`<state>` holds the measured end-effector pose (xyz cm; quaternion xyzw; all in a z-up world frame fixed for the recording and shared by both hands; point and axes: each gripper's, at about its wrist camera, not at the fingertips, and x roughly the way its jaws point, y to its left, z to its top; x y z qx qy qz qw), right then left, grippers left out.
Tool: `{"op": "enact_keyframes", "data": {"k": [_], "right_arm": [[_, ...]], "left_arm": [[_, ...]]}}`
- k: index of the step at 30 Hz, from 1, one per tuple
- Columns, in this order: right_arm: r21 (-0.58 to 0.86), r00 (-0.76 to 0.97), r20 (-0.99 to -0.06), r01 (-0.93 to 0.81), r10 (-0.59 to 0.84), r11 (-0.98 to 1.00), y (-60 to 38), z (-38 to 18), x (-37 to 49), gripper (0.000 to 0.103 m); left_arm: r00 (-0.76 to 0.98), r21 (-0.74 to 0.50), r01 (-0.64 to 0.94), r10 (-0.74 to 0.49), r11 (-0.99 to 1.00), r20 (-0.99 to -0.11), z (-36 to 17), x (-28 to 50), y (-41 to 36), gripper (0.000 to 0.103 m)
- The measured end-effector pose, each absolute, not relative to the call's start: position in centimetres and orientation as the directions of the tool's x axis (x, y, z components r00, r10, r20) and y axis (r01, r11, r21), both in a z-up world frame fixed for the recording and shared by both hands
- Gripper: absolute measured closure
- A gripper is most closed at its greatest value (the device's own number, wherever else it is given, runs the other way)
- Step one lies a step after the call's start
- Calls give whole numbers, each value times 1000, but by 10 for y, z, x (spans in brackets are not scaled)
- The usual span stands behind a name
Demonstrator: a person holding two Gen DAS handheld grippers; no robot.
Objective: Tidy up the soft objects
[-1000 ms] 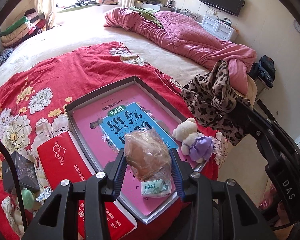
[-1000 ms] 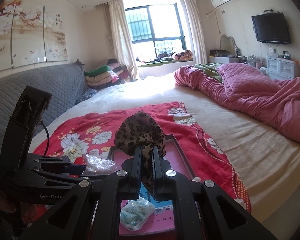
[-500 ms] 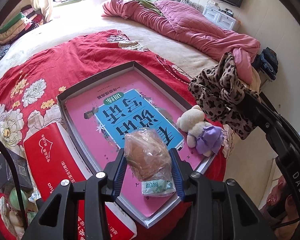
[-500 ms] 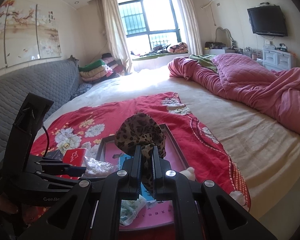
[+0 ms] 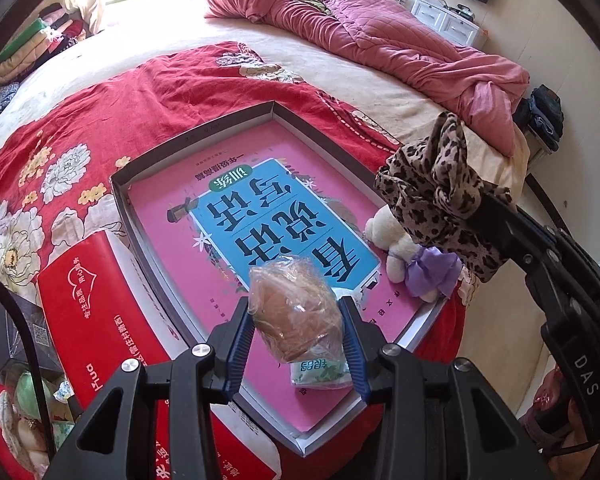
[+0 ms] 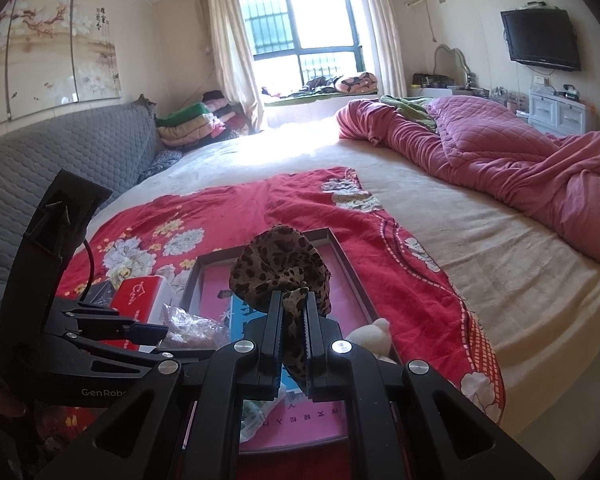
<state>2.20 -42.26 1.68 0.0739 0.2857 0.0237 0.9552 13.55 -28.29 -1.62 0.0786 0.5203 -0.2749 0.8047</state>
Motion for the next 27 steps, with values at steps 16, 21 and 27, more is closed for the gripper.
{"op": "enact_keyframes", "data": {"k": [16, 21, 27], "right_arm": [[-21, 768, -640, 15, -25, 1000, -409, -19, 34, 94], [13, 725, -688, -28, 29, 1000, -408, -36, 42, 94], [84, 663, -742, -52, 97, 995, -410, -54, 49, 94]], "left_arm": [[280, -133, 524, -318, 841, -906, -31, 136, -288, 60], [276, -127, 520, -306, 845, -911, -33, 139, -289, 60], [274, -123, 509, -295, 852, -915, -34, 142, -287, 60]]}}
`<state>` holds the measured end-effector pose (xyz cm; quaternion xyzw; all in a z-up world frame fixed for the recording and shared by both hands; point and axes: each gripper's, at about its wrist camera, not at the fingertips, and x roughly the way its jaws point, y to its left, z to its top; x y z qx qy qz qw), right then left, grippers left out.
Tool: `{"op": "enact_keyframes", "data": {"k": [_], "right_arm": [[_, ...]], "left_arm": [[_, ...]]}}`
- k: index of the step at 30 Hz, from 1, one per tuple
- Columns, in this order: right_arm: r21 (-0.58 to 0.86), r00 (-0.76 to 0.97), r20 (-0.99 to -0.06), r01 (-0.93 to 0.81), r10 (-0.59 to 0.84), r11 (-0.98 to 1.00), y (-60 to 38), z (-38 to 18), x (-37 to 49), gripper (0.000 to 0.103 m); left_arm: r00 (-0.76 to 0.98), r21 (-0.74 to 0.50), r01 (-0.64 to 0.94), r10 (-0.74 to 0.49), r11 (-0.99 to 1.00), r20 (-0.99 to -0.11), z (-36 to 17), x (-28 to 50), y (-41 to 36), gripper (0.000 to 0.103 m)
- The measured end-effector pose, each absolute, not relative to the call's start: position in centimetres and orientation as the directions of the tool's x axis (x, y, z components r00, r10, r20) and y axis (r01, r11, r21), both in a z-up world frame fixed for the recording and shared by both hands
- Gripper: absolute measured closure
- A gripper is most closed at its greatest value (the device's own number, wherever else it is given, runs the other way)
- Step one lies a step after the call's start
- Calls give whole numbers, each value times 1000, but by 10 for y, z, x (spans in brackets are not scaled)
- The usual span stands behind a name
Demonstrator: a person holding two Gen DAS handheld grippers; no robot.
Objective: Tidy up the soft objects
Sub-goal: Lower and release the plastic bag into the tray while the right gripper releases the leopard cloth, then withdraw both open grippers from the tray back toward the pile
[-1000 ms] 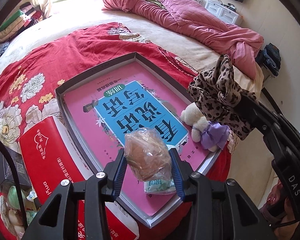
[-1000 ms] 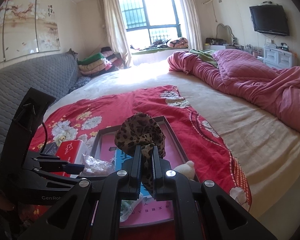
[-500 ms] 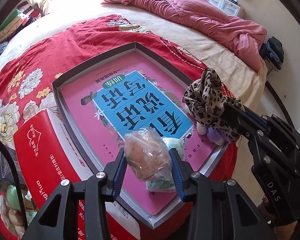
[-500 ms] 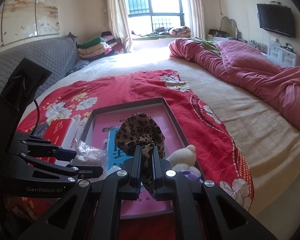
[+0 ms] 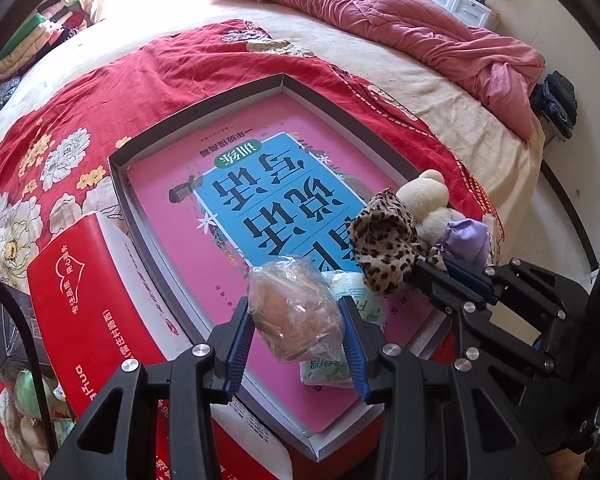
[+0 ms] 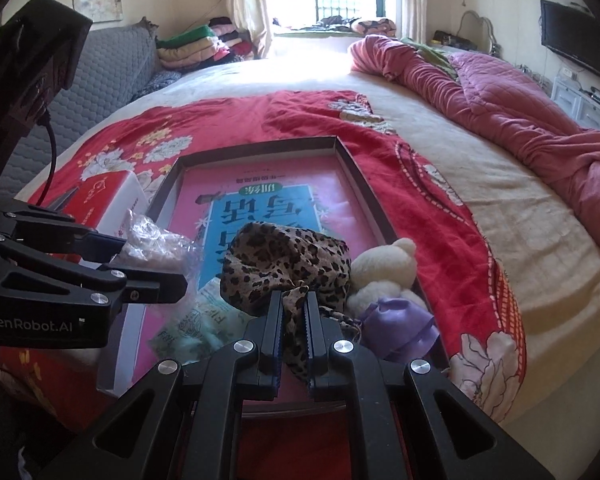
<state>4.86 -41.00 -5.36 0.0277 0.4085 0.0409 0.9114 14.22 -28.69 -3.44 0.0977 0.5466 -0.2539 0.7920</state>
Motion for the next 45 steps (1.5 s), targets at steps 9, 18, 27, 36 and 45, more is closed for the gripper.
{"op": "enact_keyframes", "data": {"k": [9, 18, 27, 36, 45], "right_arm": [[171, 635, -751, -78, 181, 982, -409, -61, 49, 89], [211, 634, -743, -80, 213, 974, -411, -58, 47, 68], [230, 713, -679, -24, 178, 973, -430, -38, 36, 59], [220, 711, -686, 3, 152, 976, -433, -39, 37, 58], [150, 715, -696, 43, 75, 988, -434, -40, 37, 47]], "left_arm": [[271, -124, 494, -288, 861, -919, -34, 145, -284, 60], [250, -137, 485, -288, 864, -924, -36, 147, -284, 60], [251, -126, 467, -268, 875, -930, -39, 154, -287, 59], [257, -90, 461, -230, 883, -938, -42, 162, -292, 53], [248, -139, 464, -279, 875, -928, -39, 159, -292, 43]]}}
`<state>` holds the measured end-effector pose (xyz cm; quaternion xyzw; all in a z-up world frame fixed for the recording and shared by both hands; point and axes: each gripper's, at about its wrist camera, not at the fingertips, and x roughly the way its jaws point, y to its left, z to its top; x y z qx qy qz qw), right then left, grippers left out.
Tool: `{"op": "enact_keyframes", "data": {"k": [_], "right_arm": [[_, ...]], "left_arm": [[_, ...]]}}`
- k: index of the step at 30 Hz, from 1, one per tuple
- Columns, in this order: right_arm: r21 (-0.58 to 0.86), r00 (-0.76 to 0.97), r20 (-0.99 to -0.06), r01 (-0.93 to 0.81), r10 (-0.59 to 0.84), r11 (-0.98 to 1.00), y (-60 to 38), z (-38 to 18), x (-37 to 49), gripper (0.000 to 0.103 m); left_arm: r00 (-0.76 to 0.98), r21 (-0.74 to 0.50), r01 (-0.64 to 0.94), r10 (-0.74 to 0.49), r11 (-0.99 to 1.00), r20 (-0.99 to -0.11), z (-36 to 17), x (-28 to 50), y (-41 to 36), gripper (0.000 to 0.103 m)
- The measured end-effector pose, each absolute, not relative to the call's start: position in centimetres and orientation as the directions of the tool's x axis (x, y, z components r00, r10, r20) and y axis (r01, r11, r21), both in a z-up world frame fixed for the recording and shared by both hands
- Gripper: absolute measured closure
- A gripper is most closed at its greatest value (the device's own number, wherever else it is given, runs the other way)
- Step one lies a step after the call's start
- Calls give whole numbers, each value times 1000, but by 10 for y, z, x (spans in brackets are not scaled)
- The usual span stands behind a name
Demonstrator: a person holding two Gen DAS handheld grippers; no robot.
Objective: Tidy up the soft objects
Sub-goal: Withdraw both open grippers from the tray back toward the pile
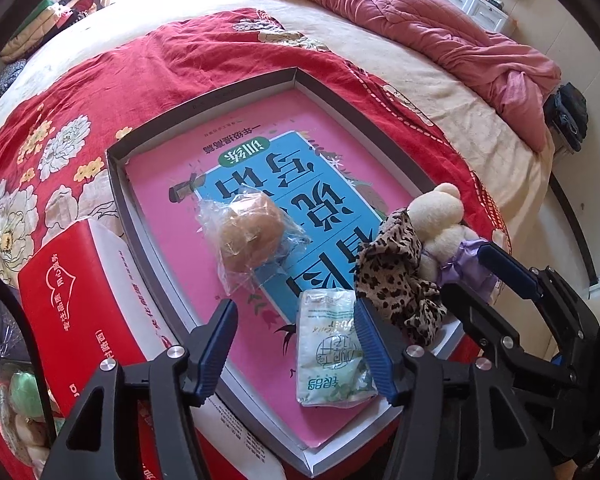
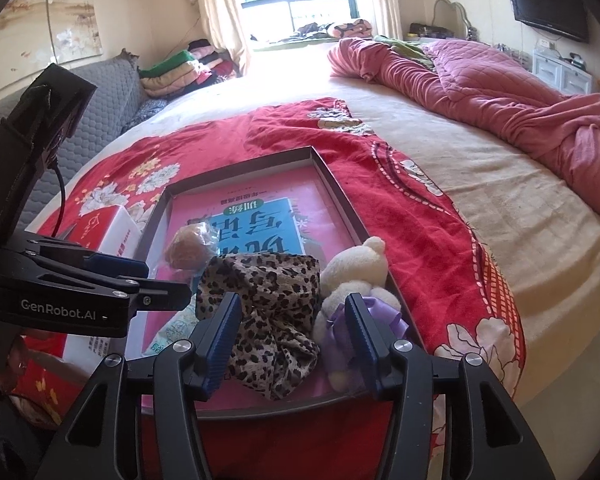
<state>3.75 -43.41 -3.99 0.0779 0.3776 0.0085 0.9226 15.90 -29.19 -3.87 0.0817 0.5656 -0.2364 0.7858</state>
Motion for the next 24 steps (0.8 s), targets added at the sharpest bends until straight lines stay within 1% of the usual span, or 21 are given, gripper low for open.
{"op": "enact_keyframes", "data": {"k": [2, 4, 9, 11, 12, 17, 21, 22, 24], "right_arm": [[148, 722, -689, 55, 63, 987, -436, -38, 37, 45], [144, 727, -685, 66, 51, 987, -437, -37, 36, 40], [116, 728, -685, 89, 15, 989, -438, -36, 36, 38], [96, 729, -684, 97, -6, 991, -437, -36, 36, 36], [92, 731, -683, 97, -9, 991, -436, -36, 36, 33], [130, 756, -654, 82, 23, 988, -433, -30, 33, 30], [116, 770, -638, 103, -5, 988, -429, -24, 32, 27], [112, 772, -635, 112, -15, 987, -428, -23, 31, 26], [111, 783, -622, 124, -28, 986, -427, -20, 30, 26]], "left_arm": [[249, -151, 458, -290, 876, -924, -38, 159, -289, 43], [248, -159, 458, -297, 875, -922, -37, 158, -287, 43], [254, -187, 453, -327, 872, -910, -32, 153, -283, 41], [262, -194, 455, -339, 869, -904, -29, 150, -282, 39], [264, -201, 458, -348, 866, -899, -27, 149, -282, 38], [280, -228, 448, -378, 864, -882, -20, 138, -276, 37], [305, -224, 442, -381, 868, -873, -12, 128, -268, 31], [310, -225, 446, -385, 867, -869, -9, 126, -266, 28], [319, -230, 448, -395, 864, -861, -4, 124, -262, 24]]}}
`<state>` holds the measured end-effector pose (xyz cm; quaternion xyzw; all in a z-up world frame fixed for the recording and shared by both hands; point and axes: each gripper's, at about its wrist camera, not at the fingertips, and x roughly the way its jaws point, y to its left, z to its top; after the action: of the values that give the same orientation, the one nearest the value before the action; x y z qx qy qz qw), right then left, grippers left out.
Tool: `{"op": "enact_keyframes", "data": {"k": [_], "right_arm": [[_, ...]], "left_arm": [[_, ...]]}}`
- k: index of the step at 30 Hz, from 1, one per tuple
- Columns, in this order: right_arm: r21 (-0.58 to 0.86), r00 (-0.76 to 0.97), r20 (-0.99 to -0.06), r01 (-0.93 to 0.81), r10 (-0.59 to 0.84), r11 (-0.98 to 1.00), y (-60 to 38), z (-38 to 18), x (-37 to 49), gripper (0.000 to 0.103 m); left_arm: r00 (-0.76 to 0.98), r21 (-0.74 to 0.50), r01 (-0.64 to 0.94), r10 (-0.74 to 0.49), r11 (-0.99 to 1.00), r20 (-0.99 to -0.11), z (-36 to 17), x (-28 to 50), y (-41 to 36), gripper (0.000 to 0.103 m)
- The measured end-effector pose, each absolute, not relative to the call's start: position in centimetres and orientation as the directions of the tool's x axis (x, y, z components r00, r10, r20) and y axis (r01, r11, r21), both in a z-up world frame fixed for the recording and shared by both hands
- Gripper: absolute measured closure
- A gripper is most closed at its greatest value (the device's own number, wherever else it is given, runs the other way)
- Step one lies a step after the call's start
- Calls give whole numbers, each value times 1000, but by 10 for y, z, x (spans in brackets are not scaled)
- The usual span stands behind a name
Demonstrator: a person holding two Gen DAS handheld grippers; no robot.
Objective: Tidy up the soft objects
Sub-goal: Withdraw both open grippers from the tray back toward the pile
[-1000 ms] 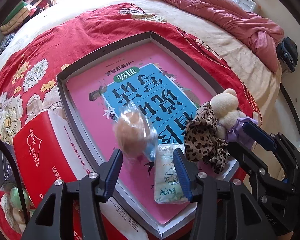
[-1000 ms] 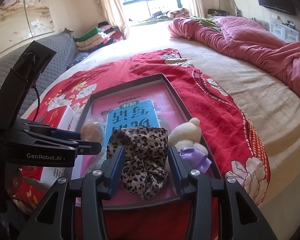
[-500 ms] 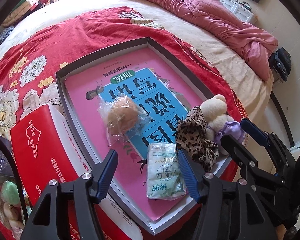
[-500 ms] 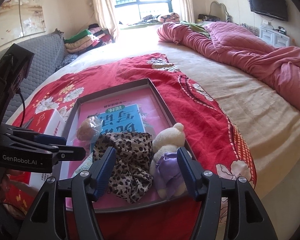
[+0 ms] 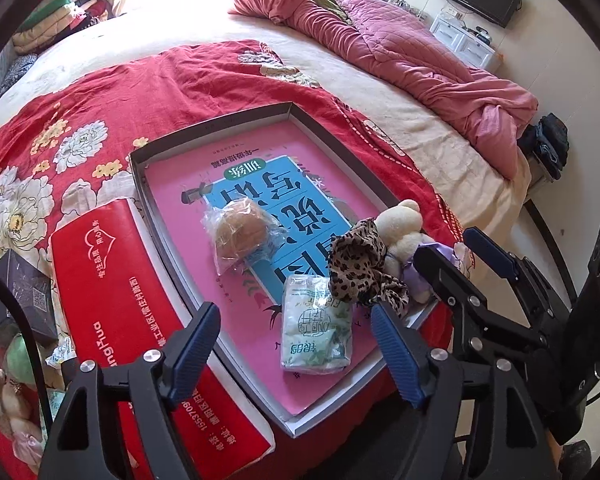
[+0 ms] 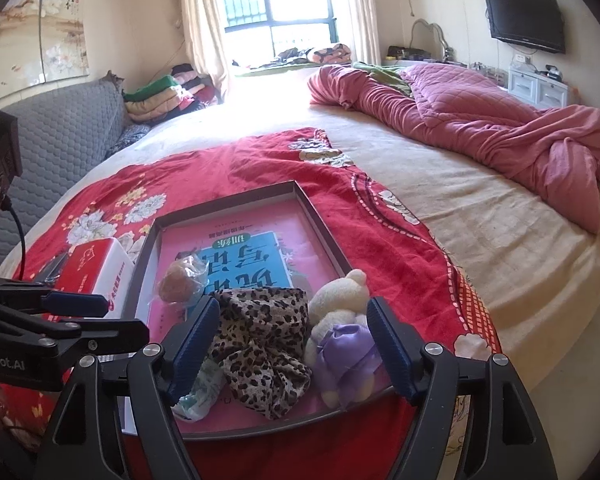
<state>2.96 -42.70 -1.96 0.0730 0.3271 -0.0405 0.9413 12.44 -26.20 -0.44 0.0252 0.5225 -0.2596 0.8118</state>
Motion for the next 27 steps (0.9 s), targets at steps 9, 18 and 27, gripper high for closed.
{"op": "enact_keyframes", "data": {"k": [9, 18, 27], "right_arm": [[186, 822, -569, 163, -29, 969, -423, -4, 18, 25], [300, 840, -541, 241, -43, 923, -429, 5, 4, 24], [227, 833, -546, 246, -86, 943, -411, 19, -4, 23]], "left_arm": [[382, -229, 432, -407, 872, -830, 18, 115, -245, 20], [419, -197, 438, -393, 877, -819, 28, 102, -231, 18], [431, -175, 462, -393, 870, -812, 37, 90, -226, 18]]}}
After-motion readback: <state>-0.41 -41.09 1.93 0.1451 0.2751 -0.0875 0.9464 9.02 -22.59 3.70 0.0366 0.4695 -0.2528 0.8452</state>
